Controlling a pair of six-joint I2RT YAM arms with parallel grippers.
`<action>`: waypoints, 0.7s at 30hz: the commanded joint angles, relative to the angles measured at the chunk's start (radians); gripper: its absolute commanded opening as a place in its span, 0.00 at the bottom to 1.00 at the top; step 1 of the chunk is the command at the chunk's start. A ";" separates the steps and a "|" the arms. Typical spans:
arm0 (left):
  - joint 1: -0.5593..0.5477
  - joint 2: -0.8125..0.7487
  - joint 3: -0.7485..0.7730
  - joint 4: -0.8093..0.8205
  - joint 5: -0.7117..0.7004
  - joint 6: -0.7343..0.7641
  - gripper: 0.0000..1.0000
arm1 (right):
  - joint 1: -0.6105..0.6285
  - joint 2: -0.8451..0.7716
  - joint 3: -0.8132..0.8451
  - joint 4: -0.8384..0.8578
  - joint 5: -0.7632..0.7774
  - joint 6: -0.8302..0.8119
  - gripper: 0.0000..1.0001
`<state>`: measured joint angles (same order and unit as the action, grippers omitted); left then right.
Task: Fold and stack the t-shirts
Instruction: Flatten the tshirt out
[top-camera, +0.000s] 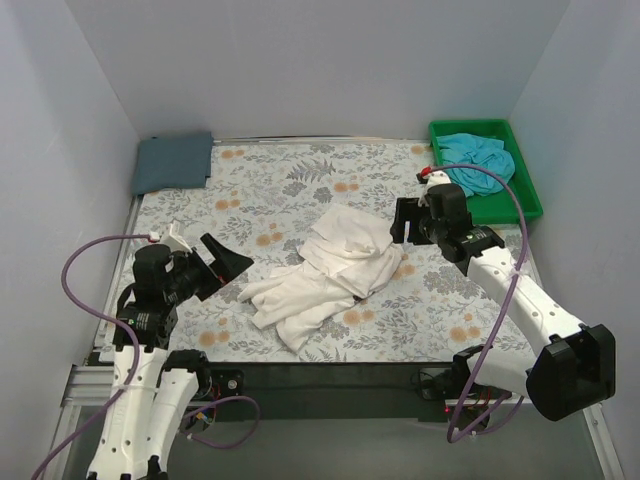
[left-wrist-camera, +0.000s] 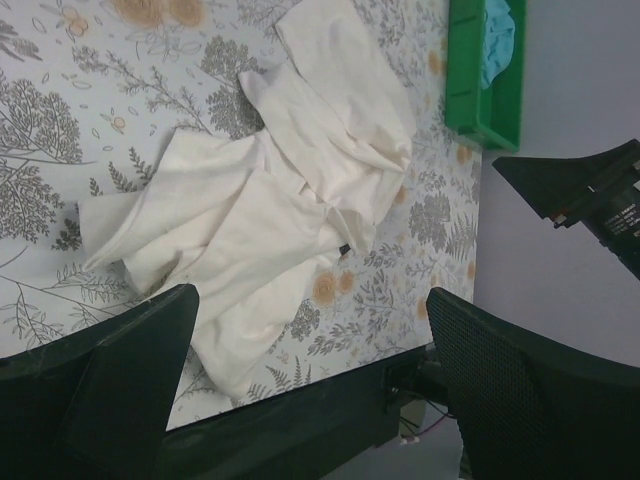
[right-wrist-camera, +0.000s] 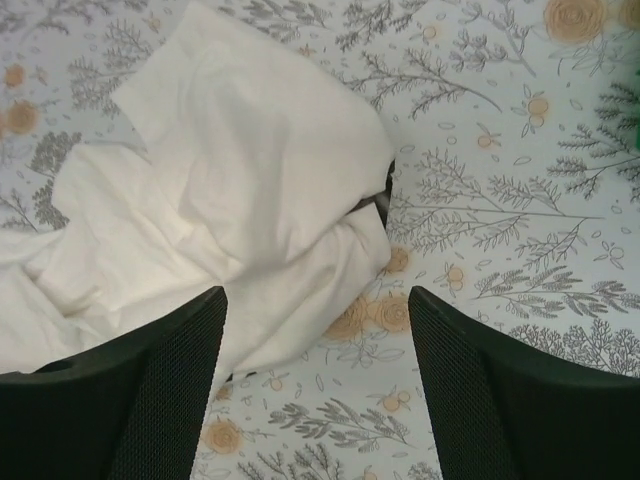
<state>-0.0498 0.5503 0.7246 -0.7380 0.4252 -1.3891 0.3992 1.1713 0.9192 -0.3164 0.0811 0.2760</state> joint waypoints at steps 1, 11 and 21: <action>-0.004 0.019 -0.054 0.049 0.105 -0.047 0.91 | 0.010 0.001 0.055 -0.098 -0.035 -0.044 0.68; -0.097 0.103 -0.224 0.172 0.093 -0.082 0.86 | 0.098 -0.039 -0.084 -0.108 -0.253 -0.069 0.68; -0.381 0.339 -0.252 0.230 -0.157 -0.160 0.89 | 0.131 -0.019 -0.106 -0.105 -0.308 -0.098 0.68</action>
<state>-0.3637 0.8371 0.4648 -0.5301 0.3962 -1.5005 0.5125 1.1526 0.8021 -0.4351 -0.1844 0.2031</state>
